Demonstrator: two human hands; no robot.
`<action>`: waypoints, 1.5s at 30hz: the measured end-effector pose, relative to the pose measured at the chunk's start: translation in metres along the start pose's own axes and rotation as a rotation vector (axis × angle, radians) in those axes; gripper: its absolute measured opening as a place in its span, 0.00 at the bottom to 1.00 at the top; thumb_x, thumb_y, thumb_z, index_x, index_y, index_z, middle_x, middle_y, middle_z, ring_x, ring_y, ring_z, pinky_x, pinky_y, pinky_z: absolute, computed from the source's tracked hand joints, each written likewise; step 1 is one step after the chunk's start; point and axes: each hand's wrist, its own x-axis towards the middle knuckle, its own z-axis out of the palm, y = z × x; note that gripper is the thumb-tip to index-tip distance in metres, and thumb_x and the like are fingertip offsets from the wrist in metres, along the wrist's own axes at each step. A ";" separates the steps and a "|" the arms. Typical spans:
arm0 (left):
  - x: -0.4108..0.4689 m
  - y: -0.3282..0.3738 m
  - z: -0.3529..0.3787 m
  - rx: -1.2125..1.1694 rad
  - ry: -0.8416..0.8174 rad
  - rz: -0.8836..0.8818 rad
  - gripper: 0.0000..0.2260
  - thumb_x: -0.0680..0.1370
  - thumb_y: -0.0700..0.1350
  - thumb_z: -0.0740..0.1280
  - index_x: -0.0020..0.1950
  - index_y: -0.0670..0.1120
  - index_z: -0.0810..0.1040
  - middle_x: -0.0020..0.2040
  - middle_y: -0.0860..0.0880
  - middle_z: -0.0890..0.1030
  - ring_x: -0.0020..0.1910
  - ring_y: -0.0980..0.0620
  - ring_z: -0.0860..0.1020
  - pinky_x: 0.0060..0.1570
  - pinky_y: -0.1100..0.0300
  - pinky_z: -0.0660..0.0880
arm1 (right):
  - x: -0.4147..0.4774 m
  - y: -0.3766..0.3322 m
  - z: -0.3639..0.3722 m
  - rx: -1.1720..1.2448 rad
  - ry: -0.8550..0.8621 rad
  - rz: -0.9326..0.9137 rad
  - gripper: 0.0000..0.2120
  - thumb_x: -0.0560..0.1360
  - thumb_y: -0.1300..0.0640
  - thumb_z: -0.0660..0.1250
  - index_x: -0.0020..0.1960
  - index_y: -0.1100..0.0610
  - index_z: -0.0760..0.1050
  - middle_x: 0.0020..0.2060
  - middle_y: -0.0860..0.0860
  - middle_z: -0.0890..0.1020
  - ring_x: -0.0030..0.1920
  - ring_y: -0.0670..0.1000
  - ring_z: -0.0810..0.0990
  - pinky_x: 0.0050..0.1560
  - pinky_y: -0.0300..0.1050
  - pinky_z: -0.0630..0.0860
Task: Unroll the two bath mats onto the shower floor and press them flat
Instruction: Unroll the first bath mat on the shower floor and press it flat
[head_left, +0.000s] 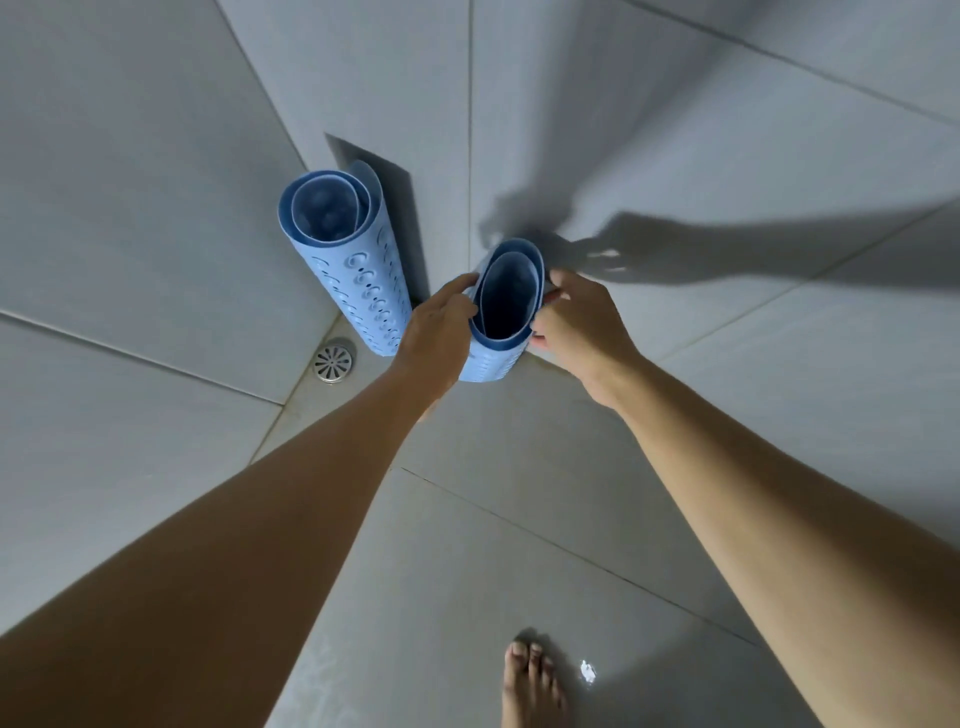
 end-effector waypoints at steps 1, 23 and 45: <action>-0.003 -0.004 0.000 -0.035 -0.043 -0.034 0.21 0.77 0.46 0.57 0.65 0.65 0.75 0.61 0.56 0.77 0.62 0.50 0.75 0.57 0.42 0.76 | -0.003 -0.001 -0.004 0.126 -0.035 0.104 0.13 0.77 0.65 0.58 0.50 0.51 0.77 0.50 0.56 0.83 0.52 0.56 0.83 0.52 0.52 0.82; -0.038 -0.089 0.023 -0.259 -0.261 -0.574 0.20 0.70 0.33 0.74 0.61 0.39 0.77 0.58 0.38 0.81 0.54 0.40 0.81 0.56 0.46 0.80 | -0.046 0.085 -0.022 0.073 -0.390 0.711 0.09 0.81 0.63 0.63 0.60 0.60 0.76 0.51 0.60 0.83 0.52 0.59 0.83 0.57 0.62 0.80; -0.167 -0.172 0.094 -0.216 -0.368 -0.406 0.27 0.75 0.31 0.70 0.71 0.48 0.68 0.58 0.39 0.82 0.55 0.39 0.82 0.55 0.43 0.80 | -0.223 0.222 -0.065 0.307 -0.142 0.417 0.24 0.78 0.73 0.62 0.55 0.42 0.76 0.53 0.51 0.86 0.53 0.55 0.85 0.57 0.55 0.81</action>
